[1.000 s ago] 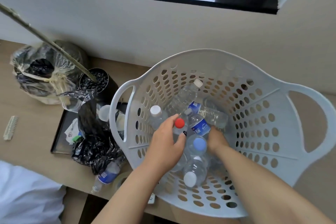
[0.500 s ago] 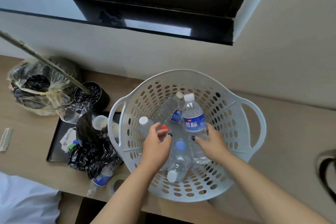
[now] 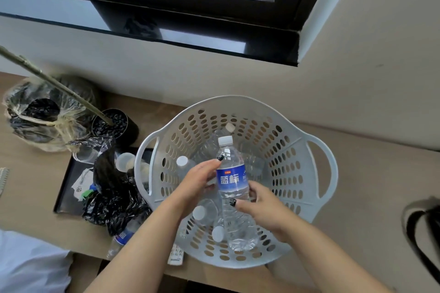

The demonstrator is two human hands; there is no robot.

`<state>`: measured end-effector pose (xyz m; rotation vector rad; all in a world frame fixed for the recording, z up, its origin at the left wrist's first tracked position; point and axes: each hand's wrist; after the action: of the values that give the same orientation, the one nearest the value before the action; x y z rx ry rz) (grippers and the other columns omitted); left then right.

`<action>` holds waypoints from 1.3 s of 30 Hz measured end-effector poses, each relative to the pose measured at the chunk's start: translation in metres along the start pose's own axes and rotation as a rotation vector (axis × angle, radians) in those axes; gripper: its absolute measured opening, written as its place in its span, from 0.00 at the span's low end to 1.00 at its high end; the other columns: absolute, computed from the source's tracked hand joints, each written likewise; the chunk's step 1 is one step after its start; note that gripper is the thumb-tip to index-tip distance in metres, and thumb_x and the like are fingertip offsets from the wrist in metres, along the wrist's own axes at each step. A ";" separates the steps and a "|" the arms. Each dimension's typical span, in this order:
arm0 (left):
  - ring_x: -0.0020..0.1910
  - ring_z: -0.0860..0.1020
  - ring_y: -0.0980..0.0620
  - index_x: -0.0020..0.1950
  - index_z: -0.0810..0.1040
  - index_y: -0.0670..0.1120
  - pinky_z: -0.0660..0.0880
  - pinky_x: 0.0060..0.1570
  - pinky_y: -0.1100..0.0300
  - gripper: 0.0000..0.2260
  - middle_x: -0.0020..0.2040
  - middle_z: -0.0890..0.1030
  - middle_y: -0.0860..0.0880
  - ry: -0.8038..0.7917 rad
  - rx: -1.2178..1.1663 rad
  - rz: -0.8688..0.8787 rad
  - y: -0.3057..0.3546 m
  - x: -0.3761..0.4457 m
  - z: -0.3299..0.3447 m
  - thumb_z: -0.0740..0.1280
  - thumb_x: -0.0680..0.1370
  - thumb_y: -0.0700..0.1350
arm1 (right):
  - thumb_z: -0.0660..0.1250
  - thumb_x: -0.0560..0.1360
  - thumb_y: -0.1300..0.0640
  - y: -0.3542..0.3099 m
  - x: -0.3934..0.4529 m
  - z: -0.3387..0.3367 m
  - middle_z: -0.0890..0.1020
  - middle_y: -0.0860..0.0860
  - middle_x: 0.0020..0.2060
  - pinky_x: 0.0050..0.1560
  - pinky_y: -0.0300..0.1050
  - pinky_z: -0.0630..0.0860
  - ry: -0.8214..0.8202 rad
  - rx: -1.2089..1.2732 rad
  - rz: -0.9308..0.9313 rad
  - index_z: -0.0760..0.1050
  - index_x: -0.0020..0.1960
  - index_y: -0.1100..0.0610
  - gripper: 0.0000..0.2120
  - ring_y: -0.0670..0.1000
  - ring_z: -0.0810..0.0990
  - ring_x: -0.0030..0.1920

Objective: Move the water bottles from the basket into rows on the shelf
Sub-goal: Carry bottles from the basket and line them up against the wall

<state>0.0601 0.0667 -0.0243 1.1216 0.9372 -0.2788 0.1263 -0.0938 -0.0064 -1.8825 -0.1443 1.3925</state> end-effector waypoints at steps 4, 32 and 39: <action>0.50 0.81 0.46 0.58 0.80 0.42 0.76 0.56 0.50 0.17 0.51 0.84 0.41 -0.019 -0.090 0.033 -0.009 0.000 -0.006 0.62 0.80 0.54 | 0.71 0.74 0.58 -0.006 0.009 0.011 0.82 0.46 0.53 0.61 0.51 0.76 -0.035 -0.002 0.001 0.74 0.59 0.49 0.16 0.47 0.81 0.54; 0.36 0.81 0.55 0.60 0.73 0.44 0.75 0.32 0.64 0.21 0.46 0.83 0.46 0.377 -0.250 0.141 -0.045 0.063 -0.009 0.59 0.78 0.60 | 0.64 0.75 0.58 0.089 0.263 -0.019 0.63 0.60 0.72 0.71 0.62 0.61 0.331 -1.195 0.080 0.49 0.78 0.53 0.36 0.63 0.62 0.72; 0.49 0.83 0.42 0.61 0.76 0.43 0.80 0.52 0.45 0.24 0.50 0.84 0.40 0.373 -0.359 0.105 -0.033 0.042 -0.003 0.63 0.75 0.60 | 0.66 0.74 0.55 0.080 0.230 -0.027 0.77 0.57 0.61 0.58 0.50 0.76 0.245 -0.718 0.261 0.69 0.68 0.56 0.23 0.58 0.78 0.59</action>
<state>0.0639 0.0650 -0.0776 0.8984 1.1973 0.1888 0.2127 -0.0457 -0.2303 -2.7314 -0.3167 1.3673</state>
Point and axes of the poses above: each hand's wrist, its own x-axis towards the middle knuckle, its own z-axis out of the palm, y = z × x
